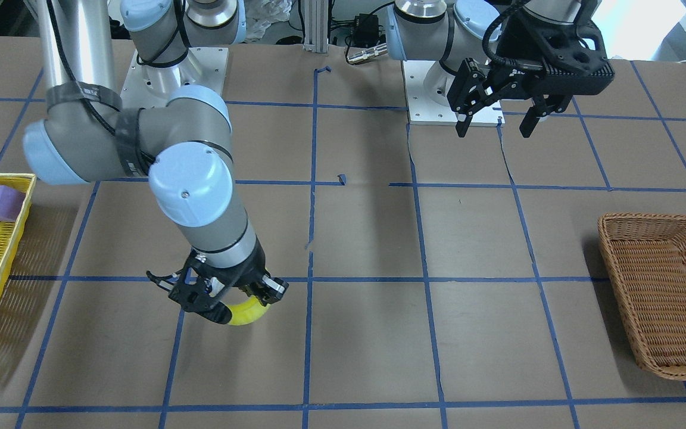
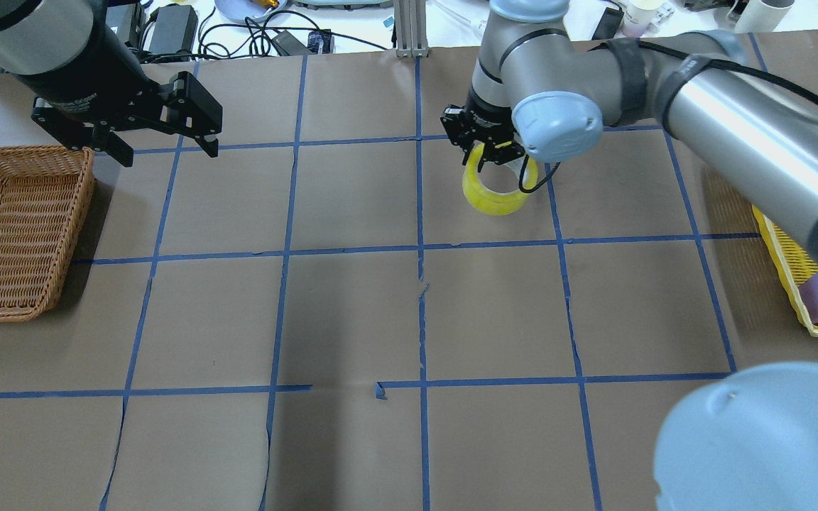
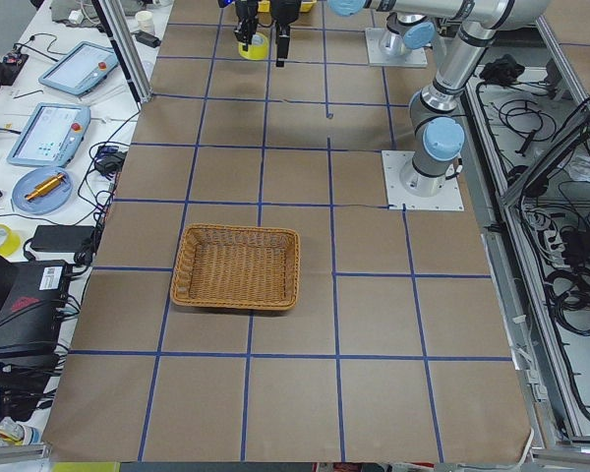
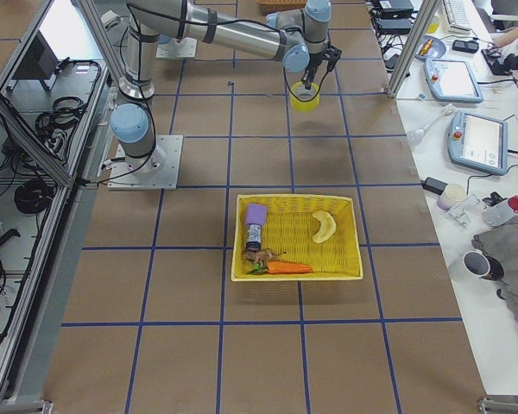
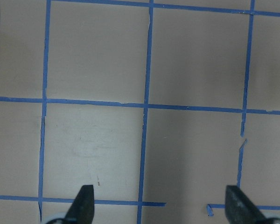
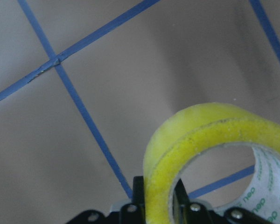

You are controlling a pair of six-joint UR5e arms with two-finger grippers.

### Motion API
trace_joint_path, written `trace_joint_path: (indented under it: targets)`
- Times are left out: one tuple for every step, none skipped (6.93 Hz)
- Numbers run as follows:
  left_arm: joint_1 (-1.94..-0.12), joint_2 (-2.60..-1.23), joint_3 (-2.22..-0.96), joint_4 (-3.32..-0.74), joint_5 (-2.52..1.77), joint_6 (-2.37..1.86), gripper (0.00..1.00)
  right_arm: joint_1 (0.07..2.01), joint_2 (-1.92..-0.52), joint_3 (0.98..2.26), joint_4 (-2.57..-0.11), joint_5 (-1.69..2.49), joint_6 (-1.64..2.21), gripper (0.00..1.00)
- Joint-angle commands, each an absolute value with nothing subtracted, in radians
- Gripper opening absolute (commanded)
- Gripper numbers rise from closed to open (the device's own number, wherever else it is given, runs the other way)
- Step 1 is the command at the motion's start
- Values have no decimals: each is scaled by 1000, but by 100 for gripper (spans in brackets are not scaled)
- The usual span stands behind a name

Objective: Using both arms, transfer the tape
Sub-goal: 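Lift the tape roll with the right gripper and carry it to table center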

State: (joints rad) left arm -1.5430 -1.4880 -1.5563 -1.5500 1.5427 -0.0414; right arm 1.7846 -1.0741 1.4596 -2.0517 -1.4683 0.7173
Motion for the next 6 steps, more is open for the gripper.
trace_joint_path:
  targets:
    - [-1532,-1488,-1557,-1551,1539,-41,100,1833,-965,1373,-2103,-1422,835,0]
    - [-1532,-1488,-1557,-1551,1540,-41,100,1850,-930,1370,-2158,-1411,866,0]
    - [-1531,-1488,-1557,-1549,1537,-41,100,1850,-899,1352,-2172,-1404,861,0]
    - [-1529,-1488,-1555,-1549,1539,-41,100,1850,-879,1327,-2174,-1375,862,0]
    - [-1529,-1488,-1557,-1549,1539,-41,100,1864,-874,1325,-2174,-1371,867,0]
    - [-1529,-1485,-1557,-1563,1542,-41,100,1871,-873,1327,-2171,-1370,864,18]
